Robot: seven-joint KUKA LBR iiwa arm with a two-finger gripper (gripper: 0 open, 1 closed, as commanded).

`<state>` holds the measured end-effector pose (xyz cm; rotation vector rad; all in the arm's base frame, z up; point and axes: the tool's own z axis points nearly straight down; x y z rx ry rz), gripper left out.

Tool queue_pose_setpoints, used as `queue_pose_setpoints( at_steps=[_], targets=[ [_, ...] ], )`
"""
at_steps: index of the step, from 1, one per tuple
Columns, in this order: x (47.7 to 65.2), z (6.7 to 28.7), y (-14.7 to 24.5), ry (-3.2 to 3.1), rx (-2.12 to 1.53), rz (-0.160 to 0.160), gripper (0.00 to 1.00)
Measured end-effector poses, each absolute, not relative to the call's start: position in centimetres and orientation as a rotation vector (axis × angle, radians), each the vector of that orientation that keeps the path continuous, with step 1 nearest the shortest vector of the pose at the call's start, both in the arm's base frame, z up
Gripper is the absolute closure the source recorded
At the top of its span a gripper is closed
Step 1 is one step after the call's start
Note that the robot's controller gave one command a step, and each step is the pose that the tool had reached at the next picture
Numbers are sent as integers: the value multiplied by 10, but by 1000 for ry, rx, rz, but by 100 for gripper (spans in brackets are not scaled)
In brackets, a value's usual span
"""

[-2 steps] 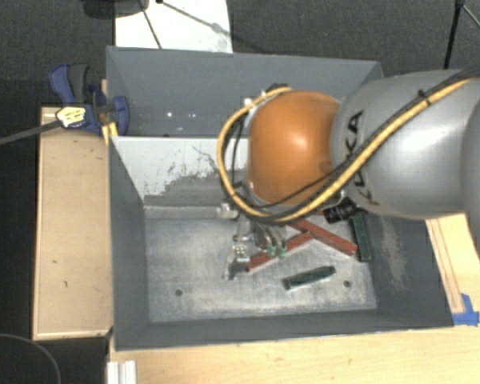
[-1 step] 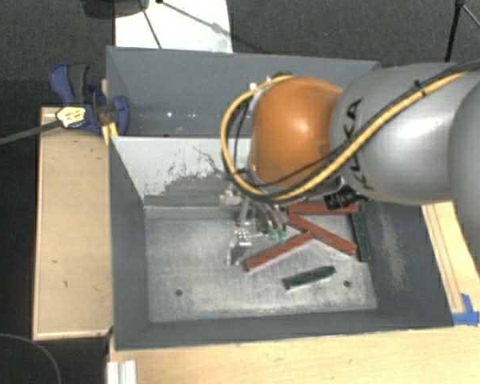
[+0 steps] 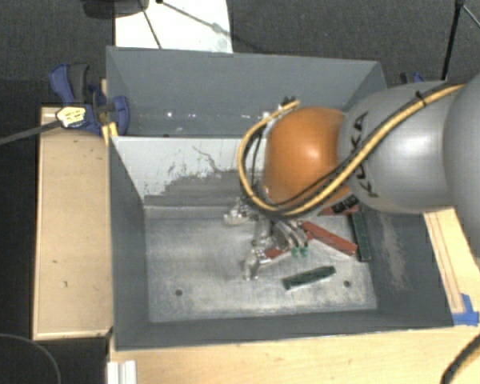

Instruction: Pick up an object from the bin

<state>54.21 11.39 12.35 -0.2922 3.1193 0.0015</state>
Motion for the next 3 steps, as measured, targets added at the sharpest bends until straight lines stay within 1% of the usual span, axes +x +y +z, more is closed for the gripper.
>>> queue_pose_setpoints(
  at_steps=[1, 2, 3],
  targets=[
    [538, 104, 104, 3123, -361, 0, 0],
    [543, 101, 118, 3093, -540, 0, 0],
    [585, 76, 44, 3050, -727, 0, 100]
  ],
)
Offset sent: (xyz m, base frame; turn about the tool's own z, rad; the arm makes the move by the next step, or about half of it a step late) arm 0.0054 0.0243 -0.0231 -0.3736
